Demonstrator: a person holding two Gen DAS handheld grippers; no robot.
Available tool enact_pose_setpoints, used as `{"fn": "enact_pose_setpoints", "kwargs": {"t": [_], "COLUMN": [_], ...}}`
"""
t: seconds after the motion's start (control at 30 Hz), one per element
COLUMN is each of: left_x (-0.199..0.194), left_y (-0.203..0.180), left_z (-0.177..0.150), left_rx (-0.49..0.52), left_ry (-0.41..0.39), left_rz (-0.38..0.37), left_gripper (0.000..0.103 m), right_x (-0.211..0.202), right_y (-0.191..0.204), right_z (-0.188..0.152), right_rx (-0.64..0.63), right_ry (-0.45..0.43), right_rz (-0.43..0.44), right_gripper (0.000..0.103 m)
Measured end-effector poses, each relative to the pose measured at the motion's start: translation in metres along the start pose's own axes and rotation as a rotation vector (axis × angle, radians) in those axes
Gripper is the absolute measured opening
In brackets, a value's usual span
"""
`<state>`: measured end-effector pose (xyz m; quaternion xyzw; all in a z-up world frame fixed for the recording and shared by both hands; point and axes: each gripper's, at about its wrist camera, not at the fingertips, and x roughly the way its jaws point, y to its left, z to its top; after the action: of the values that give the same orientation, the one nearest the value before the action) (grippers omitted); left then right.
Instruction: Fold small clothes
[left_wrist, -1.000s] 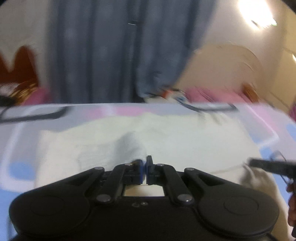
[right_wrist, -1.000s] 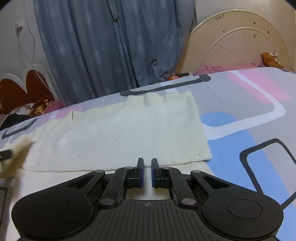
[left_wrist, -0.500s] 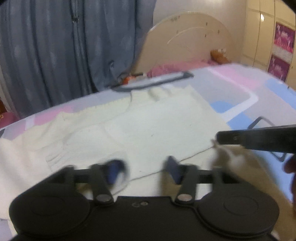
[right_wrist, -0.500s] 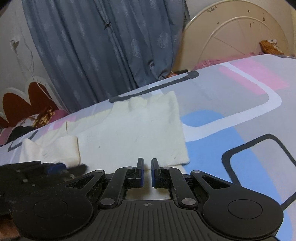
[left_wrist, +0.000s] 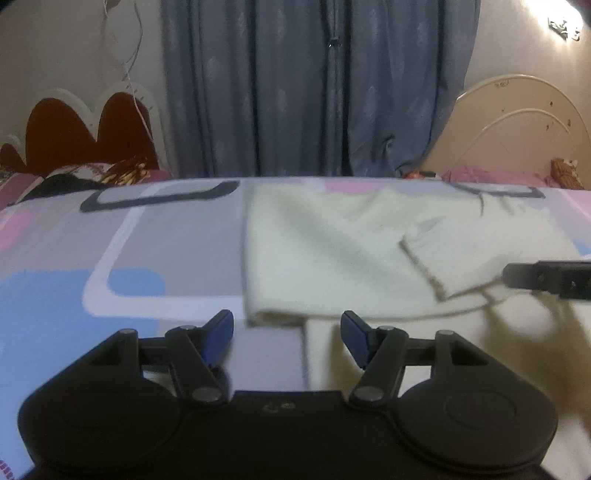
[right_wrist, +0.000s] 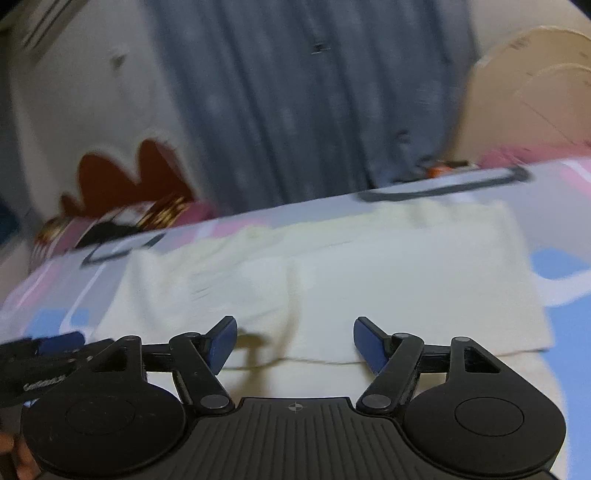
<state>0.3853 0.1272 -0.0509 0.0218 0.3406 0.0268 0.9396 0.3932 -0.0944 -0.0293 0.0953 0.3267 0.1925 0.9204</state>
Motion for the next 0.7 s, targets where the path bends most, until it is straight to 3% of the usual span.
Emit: {"fn": "enact_pose_setpoints", "kwargs": {"t": [0.23, 0.33, 0.4, 0.43, 0.47, 0.5, 0.6, 0.7], "left_x": [0.015, 0.017, 0.018, 0.018, 0.018, 0.019, 0.021, 0.023], "left_y": [0.001, 0.001, 0.002, 0.002, 0.001, 0.000, -0.001, -0.001], "left_z": [-0.003, -0.003, -0.002, -0.003, -0.003, -0.003, -0.003, -0.002], "left_rx": [0.004, 0.007, 0.000, 0.001, 0.003, 0.008, 0.016, 0.021], "left_ry": [0.060, 0.060, 0.063, 0.061, 0.061, 0.060, 0.058, 0.054], "left_rz": [-0.013, -0.014, -0.018, -0.017, -0.017, -0.018, -0.016, -0.023], "left_gripper": [0.062, 0.062, 0.062, 0.062, 0.062, 0.062, 0.063, 0.061], "right_x": [0.022, 0.034, 0.040, 0.042, 0.043, 0.042, 0.021, -0.004], "right_y": [0.053, 0.064, 0.064, 0.060, 0.057, 0.049, 0.009, -0.049], "right_z": [-0.019, -0.022, -0.019, -0.017, -0.014, -0.008, 0.006, 0.008], "right_rx": [-0.386, -0.501, -0.513, -0.493, -0.463, -0.416, -0.143, 0.136], "right_ry": [0.032, 0.024, 0.016, 0.012, 0.006, 0.000, -0.040, -0.095], "right_rz": [-0.150, -0.199, -0.216, -0.217, -0.222, -0.231, -0.215, -0.261], "right_gripper": [0.067, 0.050, 0.047, 0.041, 0.016, 0.004, 0.002, 0.002]}}
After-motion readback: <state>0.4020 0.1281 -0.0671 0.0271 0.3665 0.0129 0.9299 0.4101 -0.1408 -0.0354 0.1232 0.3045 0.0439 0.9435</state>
